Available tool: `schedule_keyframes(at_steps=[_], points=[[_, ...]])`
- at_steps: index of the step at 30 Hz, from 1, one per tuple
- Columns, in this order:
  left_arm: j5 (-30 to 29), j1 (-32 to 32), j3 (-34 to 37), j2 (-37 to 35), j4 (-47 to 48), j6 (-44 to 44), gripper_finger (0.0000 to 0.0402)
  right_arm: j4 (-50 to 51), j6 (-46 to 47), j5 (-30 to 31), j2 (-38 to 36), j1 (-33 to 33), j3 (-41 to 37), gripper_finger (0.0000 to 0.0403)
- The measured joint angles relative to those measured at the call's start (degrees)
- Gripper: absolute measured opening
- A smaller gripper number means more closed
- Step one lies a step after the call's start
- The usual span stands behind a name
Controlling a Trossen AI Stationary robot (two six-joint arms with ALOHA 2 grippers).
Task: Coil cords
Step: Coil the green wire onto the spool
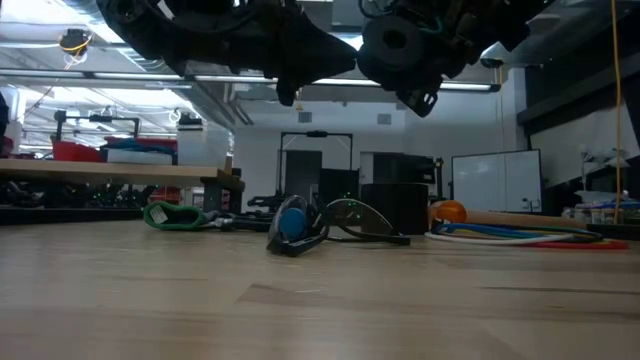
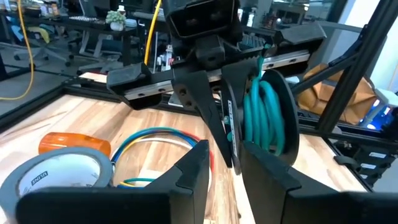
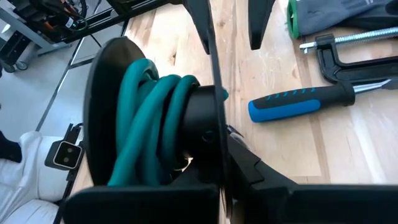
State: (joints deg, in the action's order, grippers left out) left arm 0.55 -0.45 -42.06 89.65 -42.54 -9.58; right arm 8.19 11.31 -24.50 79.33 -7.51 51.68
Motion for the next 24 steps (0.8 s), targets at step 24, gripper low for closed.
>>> schedule_keyframes(at_steps=[24], points=[[0.9, -0.1, 0.0, 0.0, -3.1, 3.1, 0.0082, -5.2, -0.1, 5.4, 0.1, 0.0, 0.0, 0.0001]])
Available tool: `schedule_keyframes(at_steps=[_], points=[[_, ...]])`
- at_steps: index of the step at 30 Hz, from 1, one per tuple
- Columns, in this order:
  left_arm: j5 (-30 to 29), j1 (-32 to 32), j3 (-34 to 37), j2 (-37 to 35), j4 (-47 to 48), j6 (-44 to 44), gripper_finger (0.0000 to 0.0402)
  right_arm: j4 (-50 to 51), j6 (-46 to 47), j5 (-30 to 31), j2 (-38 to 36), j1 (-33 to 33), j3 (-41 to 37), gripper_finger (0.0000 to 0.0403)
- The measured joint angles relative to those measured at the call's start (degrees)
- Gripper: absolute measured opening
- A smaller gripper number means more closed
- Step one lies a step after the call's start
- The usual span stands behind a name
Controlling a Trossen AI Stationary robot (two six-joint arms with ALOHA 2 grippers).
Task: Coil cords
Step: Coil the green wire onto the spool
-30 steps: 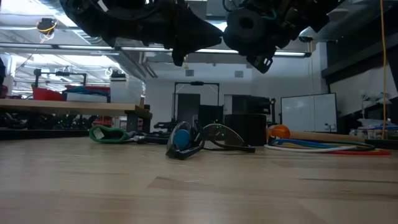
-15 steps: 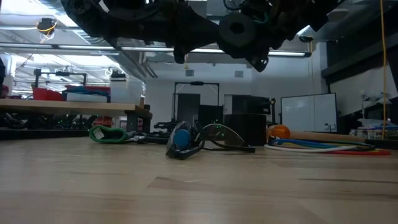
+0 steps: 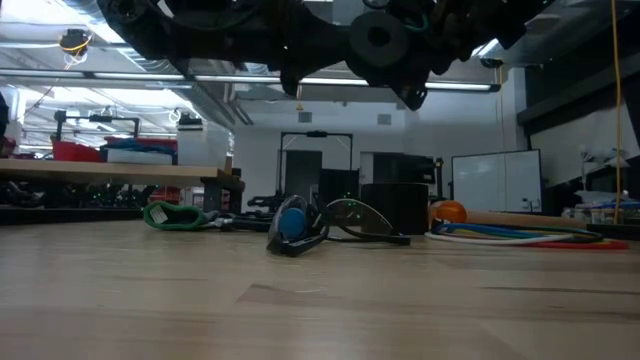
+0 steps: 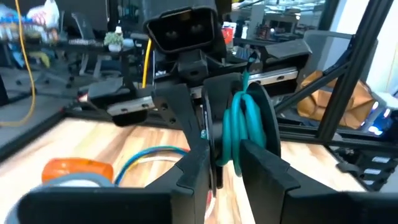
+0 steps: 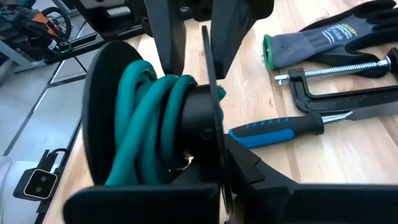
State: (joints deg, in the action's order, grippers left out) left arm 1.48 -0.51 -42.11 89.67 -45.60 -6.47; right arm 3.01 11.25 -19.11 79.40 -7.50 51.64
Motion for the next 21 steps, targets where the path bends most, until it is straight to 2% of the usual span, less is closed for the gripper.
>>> schedule_keyframes(at_steps=[2, 7, 14, 21], points=[[0.0, 0.0, 0.0, 0.0, -0.6, 2.1, 0.0070, -0.1, 0.0, -0.1, 0.0, 0.0, 0.0, 0.0001], [-0.2, -0.2, 0.0, 0.0, -0.9, 3.6, 0.0008, -0.4, 0.0, -0.1, 0.0, 0.0, 0.0, 0.0018], [-0.1, -0.6, 0.0, 0.0, -1.0, 3.5, 0.0002, -0.2, 0.0, 0.1, 0.0, 0.0, 0.0, 0.0057], [0.0, -1.3, 0.0, -0.1, 1.1, 0.1, 0.0001, 4.4, 0.1, 0.0, -2.3, -0.9, 0.0, 0.0066]])
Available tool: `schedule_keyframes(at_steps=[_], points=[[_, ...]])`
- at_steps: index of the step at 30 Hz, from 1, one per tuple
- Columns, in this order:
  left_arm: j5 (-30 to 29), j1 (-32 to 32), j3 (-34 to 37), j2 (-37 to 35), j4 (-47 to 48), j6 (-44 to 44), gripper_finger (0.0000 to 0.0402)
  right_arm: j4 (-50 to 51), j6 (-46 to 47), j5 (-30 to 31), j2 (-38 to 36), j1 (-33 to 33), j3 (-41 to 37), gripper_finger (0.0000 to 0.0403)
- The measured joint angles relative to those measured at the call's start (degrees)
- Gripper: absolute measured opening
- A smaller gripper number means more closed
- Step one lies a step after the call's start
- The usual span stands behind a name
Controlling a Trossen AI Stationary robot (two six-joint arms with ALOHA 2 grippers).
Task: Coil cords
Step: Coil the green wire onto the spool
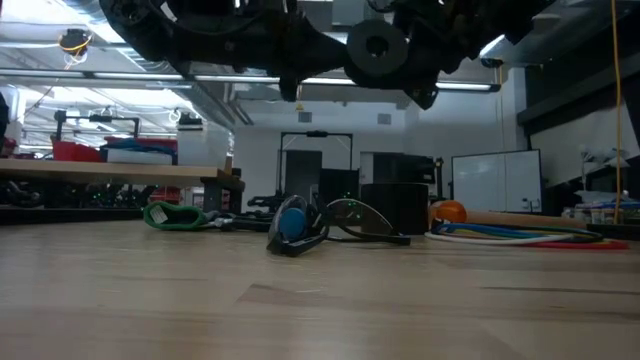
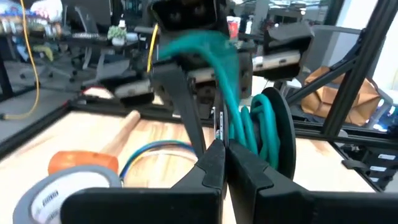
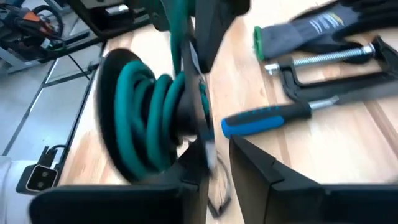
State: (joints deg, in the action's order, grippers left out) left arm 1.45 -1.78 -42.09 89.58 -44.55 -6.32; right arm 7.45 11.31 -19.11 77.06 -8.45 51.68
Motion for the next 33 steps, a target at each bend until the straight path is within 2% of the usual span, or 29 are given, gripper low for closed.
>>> schedule_keyframes(at_steps=[9, 13, 17, 21, 25, 33], points=[[0.0, -1.3, 0.0, -0.3, 3.3, -7.0, 0.0000, 10.9, -0.3, 0.1, -4.4, -3.5, 0.1, 0.0067], [0.7, -2.4, 0.0, -1.0, 7.4, -13.5, 0.0000, 17.6, -1.5, 2.7, -5.0, -4.6, 0.1, 0.0067], [3.7, -4.7, 0.1, -1.3, 11.4, -22.9, 0.0000, 23.8, -1.6, 5.7, -5.0, -5.6, 0.1, 0.0067], [5.9, -7.3, 0.1, -1.4, 14.8, -29.4, 0.0000, 26.7, -3.3, 9.2, -4.9, -5.5, 0.1, 0.0067], [5.9, -10.4, 0.1, -1.1, 18.6, -32.3, 0.0000, 27.4, -6.1, 9.7, -4.9, -5.5, 0.1, 0.0067], [12.5, -14.2, 0.1, 8.0, 16.2, -42.9, 0.0000, 27.2, -10.5, 14.7, -4.8, -5.5, 0.0, 0.0067]])
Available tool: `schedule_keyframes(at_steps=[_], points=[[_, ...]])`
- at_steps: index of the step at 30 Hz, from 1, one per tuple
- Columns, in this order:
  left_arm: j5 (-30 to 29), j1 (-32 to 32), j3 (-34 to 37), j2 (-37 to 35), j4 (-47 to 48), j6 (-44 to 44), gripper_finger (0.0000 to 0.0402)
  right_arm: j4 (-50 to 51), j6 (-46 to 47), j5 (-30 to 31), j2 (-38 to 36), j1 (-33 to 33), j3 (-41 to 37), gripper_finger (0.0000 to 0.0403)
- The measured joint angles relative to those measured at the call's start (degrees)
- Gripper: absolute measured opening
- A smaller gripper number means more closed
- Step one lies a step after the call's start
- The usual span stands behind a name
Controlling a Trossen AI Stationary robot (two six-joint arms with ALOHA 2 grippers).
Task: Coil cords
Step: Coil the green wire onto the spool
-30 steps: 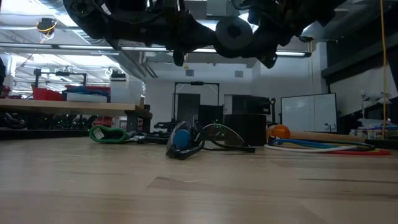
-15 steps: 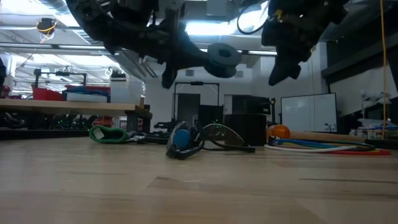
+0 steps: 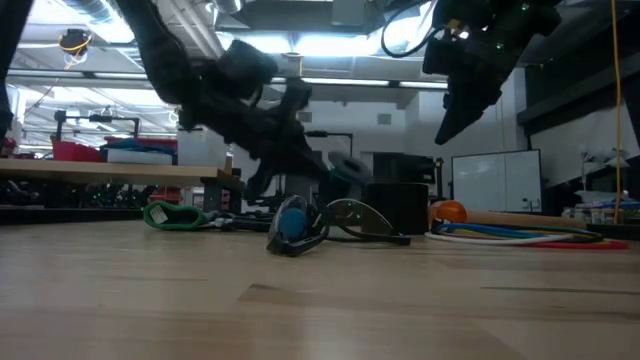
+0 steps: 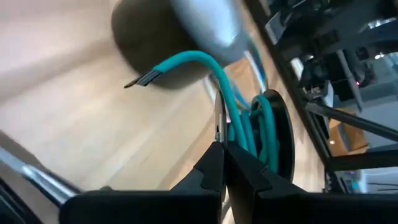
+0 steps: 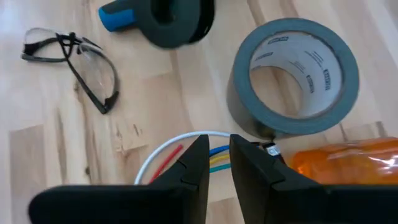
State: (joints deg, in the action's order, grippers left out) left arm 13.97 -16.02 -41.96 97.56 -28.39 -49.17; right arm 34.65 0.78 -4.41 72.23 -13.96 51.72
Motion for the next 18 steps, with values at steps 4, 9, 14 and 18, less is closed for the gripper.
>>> schedule_keyframes(at_steps=[4, 9, 14, 18], points=[[2.6, -0.7, 0.0, 5.3, -5.7, -5.2, 0.0000, 0.8, -1.3, 0.5, 0.0, 0.0, 0.0, 0.0067], [5.6, -1.0, -2.4, 9.7, -6.5, -9.3, 0.0000, 1.3, -2.9, 1.0, 0.0, 0.0, 0.0, 0.0067], [7.5, -0.9, -5.6, 12.0, -1.4, -10.3, 0.0000, 1.3, -3.0, 1.0, 0.0, 0.0, 0.0, 0.0067], [7.7, -0.9, -7.2, 12.0, 5.0, -8.3, 0.0000, 1.6, -3.1, 1.0, 0.0, 0.0, 0.0, 0.0067]])
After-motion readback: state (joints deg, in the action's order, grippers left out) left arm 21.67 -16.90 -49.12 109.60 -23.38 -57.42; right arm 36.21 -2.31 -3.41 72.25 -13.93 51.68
